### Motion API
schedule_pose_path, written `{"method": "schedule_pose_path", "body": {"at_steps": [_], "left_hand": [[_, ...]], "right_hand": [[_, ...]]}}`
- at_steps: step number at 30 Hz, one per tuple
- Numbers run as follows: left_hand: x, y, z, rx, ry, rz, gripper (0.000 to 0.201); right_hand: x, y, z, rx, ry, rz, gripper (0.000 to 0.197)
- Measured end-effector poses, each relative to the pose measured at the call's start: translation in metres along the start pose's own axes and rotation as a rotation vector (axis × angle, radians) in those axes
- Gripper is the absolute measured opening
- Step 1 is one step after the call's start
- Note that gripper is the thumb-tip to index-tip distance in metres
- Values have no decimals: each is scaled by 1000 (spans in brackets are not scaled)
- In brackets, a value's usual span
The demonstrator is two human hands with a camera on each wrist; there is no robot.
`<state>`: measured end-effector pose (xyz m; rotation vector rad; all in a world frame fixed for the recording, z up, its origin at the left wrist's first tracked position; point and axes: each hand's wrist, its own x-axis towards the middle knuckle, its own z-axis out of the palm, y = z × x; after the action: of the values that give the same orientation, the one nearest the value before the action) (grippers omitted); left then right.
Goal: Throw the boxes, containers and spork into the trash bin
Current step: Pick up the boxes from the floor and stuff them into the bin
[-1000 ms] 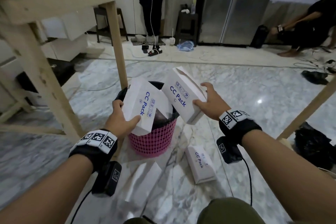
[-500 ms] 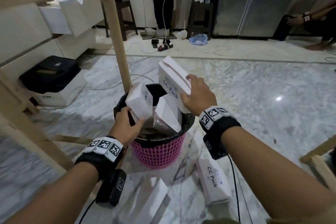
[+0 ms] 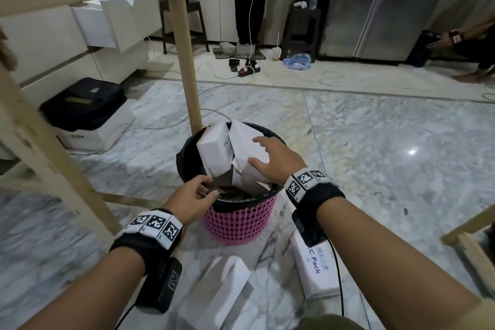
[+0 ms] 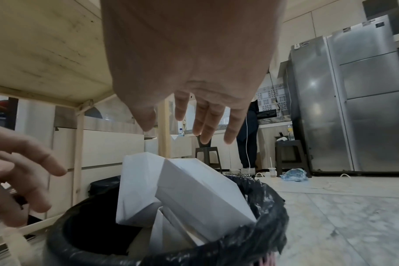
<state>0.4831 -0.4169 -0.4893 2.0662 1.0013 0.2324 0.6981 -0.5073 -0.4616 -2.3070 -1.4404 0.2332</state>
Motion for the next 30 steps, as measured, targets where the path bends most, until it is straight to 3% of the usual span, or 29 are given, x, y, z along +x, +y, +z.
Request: {"method": "schedule_pose_path", "body": {"at_steps": [11,18,22,30], "left_hand": [[-46,-23,33,33,-71,50,41],[-62,-71,99,82,-225,-17,50],[-68,-102,133,178,-315,-134,64],[-64,-139,180,308,-318,-218,90]], "right_hand": [[-104,29,10,60,8,144,46],[-174,92,71,62,-138,376,49],[-200,129,113,120,-181,527,49],[-213,185,186,71,-248,730,69]]}}
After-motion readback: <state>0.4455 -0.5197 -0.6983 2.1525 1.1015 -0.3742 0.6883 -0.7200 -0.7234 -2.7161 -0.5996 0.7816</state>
